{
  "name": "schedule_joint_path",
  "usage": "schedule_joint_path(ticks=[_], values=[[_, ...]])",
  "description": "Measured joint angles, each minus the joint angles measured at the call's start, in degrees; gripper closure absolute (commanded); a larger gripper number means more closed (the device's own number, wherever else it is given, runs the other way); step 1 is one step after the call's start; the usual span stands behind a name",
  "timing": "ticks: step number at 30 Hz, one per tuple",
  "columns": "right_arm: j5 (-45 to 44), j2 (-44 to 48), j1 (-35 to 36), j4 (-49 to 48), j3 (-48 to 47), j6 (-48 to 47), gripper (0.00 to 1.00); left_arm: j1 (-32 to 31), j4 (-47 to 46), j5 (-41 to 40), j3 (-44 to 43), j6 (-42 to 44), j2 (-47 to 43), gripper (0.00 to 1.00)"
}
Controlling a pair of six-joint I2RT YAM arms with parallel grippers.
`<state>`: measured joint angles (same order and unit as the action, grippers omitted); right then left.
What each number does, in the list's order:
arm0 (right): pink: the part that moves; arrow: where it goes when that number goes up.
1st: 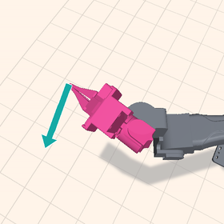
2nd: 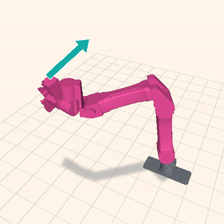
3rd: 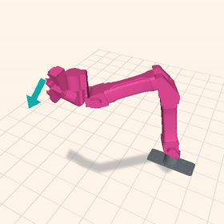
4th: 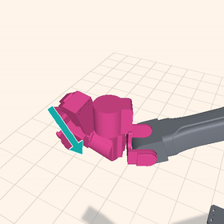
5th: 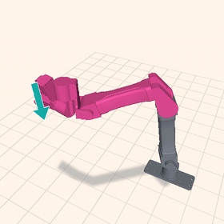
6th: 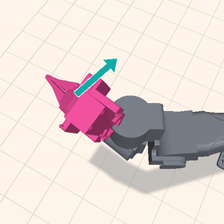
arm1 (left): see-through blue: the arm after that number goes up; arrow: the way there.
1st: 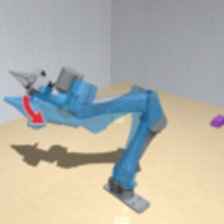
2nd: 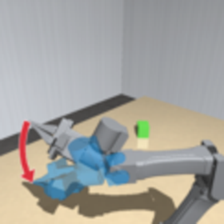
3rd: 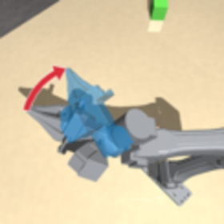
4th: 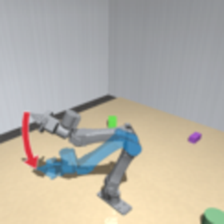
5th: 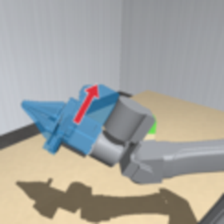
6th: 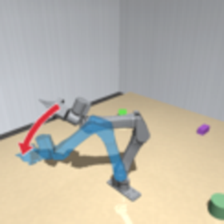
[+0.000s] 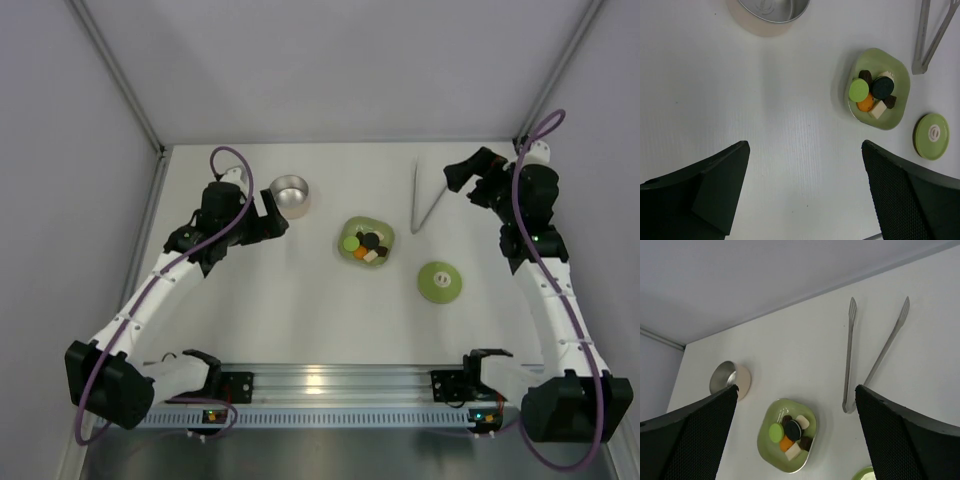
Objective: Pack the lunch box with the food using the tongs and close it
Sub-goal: Pick up the clamp at the center of the board.
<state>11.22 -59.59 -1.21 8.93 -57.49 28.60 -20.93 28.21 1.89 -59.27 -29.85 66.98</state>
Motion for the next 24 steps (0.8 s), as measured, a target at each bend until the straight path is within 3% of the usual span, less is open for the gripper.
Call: schedule_joint_path(ticks=[5,12,21,24], values=[[-1.70,-2.99,0.00,1.77,-1.66,-0.46,0.01,0.00,0.00,-0.02,0.00,0.00,0.00,0.01],[-9.18,-15.93,0.00,5.77,-10.49,-1.60,0.04,0.00,0.00,0.11,0.02,-0.04,0.00,0.01],[-17.20,-42.47,-0.11,12.28,-29.00,-1.03,0.21,0.00,0.02,0.37,0.02,-0.04,0.00,0.01],[-17.70,-49.11,-0.11,14.08,-32.63,-0.17,0.32,0.00,0.07,0.44,0.02,-0.02,-0.02,0.01]])
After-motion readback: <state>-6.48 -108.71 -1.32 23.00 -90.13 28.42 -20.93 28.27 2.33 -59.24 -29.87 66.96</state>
